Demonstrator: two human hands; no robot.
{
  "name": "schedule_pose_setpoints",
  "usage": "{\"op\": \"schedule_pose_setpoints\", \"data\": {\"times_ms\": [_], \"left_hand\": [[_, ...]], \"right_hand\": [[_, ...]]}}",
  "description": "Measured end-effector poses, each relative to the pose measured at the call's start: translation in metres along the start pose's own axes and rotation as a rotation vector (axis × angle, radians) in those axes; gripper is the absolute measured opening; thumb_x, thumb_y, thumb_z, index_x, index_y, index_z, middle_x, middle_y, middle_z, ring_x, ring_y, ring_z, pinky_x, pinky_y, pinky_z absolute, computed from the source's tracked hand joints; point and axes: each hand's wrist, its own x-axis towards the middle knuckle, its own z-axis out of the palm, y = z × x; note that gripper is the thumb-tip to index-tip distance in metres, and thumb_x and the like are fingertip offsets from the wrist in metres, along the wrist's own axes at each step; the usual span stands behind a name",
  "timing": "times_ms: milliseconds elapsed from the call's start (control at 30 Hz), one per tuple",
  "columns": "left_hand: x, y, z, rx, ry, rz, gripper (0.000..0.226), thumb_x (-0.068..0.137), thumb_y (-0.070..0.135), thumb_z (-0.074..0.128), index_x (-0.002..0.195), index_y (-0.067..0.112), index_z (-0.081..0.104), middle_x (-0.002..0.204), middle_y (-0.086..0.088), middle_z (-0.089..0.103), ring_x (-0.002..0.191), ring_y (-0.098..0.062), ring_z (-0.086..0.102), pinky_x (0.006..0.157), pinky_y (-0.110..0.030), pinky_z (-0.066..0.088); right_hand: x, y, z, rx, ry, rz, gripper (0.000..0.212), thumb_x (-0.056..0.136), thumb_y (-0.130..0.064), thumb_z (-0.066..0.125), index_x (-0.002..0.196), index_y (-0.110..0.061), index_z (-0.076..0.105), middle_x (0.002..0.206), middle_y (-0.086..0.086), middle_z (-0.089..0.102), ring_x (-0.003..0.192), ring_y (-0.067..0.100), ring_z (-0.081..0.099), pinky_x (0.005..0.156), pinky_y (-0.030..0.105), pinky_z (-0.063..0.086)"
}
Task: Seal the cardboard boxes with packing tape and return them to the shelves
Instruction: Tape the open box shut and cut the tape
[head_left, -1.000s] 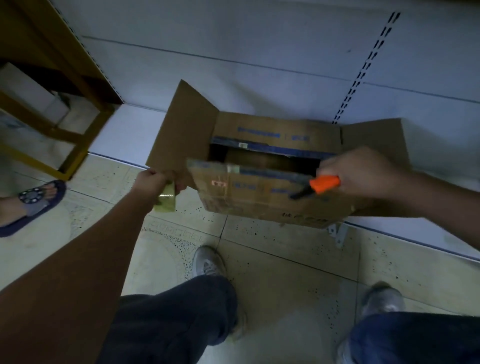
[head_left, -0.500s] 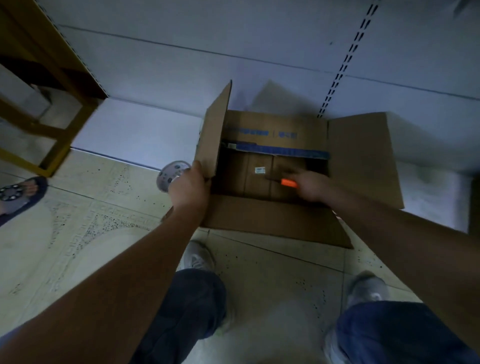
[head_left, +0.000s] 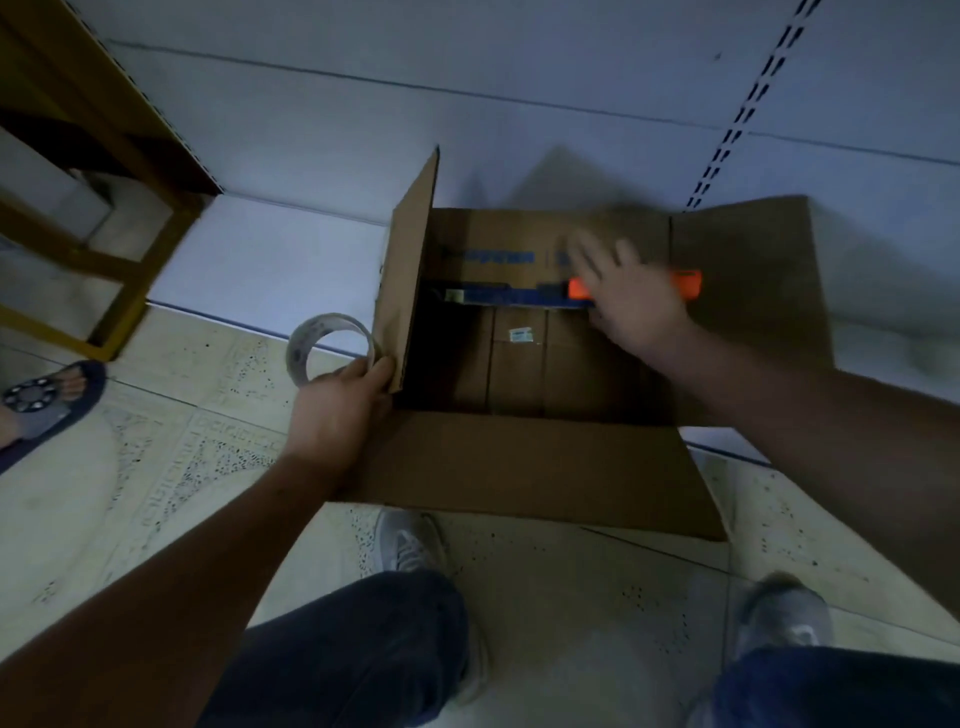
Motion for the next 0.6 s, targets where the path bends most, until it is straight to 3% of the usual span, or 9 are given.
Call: {"op": "schedule_pose_setpoints", "data": {"times_ms": [100,167,233,300,367,467,533,600], "left_hand": [[-0.008,-0.006,-0.001,-0.002,0.003,0.012,0.027,0.079,0.014,0.076,0.102,0.011,0.062,0.081,-0.010,0.067,0.058,-0.029,0.065,0.046,-0.029,0.049],[-0.012,-0.011,-0.004,-0.003,0.003,0.035,0.027,0.079,0.013,0.078,0.101,0.010,0.063,0.081,-0.010,0.068,0.057,-0.028,0.065,0.046,-0.028,0.049],[-0.016,-0.019,-0.009,0.017,0.014,0.038,0.025,0.079,0.013,0.078,0.099,0.010,0.064,0.080,-0.010,0.068,0.057,-0.028,0.064,0.047,-0.025,0.043],[-0.022,-0.029,-0.016,0.012,0.043,-0.018,0.023,0.082,0.014,0.076,0.100,0.010,0.064,0.080,-0.010,0.069,0.057,-0.028,0.064,0.049,-0.025,0.041],[-0.029,-0.044,-0.023,-0.009,0.046,-0.133,0.022,0.087,0.020,0.074,0.104,0.009,0.065,0.077,-0.012,0.069,0.055,-0.028,0.065,0.048,-0.026,0.043],[-0.037,-0.048,-0.032,0.003,0.002,-0.153,0.023,0.085,0.019,0.076,0.103,0.008,0.068,0.079,-0.015,0.071,0.057,-0.029,0.066,0.048,-0.031,0.050],[-0.035,-0.028,-0.034,0.014,-0.068,0.029,0.026,0.082,0.013,0.075,0.107,0.011,0.066,0.095,-0.015,0.071,0.063,-0.031,0.068,0.052,-0.038,0.058],[-0.027,-0.001,-0.032,0.029,-0.239,0.159,0.031,0.090,0.024,0.065,0.119,0.019,0.061,0.120,-0.011,0.063,0.079,-0.029,0.069,0.065,-0.041,0.061]], "right_hand": [[-0.004,-0.018,0.002,-0.122,-0.142,-0.114,0.100,0.086,-0.018,0.068,0.158,-0.009,0.000,0.159,0.017,0.021,0.130,0.035,0.038,0.072,0.037,0.050],[-0.007,-0.016,-0.005,-0.052,-0.169,-0.049,0.075,0.090,-0.006,0.059,0.154,-0.006,0.018,0.143,0.017,0.045,0.130,0.032,0.041,0.078,0.038,0.051],[-0.010,-0.001,-0.023,0.064,-0.165,-0.068,0.039,0.092,-0.015,0.059,0.130,-0.012,0.053,0.115,0.011,0.062,0.113,0.028,0.053,0.073,0.038,0.048],[-0.014,0.025,-0.043,0.233,-0.171,-0.107,0.018,0.092,-0.028,0.062,0.106,-0.016,0.064,0.087,0.004,0.061,0.091,0.027,0.058,0.067,0.032,0.042],[-0.017,0.059,-0.067,0.410,-0.176,-0.024,0.019,0.093,-0.033,0.065,0.095,-0.014,0.066,0.074,0.004,0.053,0.079,0.028,0.056,0.068,0.034,0.043],[-0.009,0.107,-0.083,0.585,-0.106,0.282,0.042,0.091,-0.050,0.065,0.109,-0.012,0.063,0.096,0.015,0.060,0.089,0.033,0.058,0.075,0.036,0.043],[-0.005,0.119,-0.079,0.538,-0.111,0.372,0.057,0.091,-0.056,0.061,0.119,-0.006,0.061,0.109,0.021,0.062,0.098,0.037,0.060,0.080,0.039,0.045],[-0.007,0.113,-0.071,0.476,-0.119,0.393,0.053,0.095,-0.052,0.059,0.119,-0.005,0.063,0.109,0.024,0.063,0.097,0.039,0.061,0.081,0.041,0.046]]}}
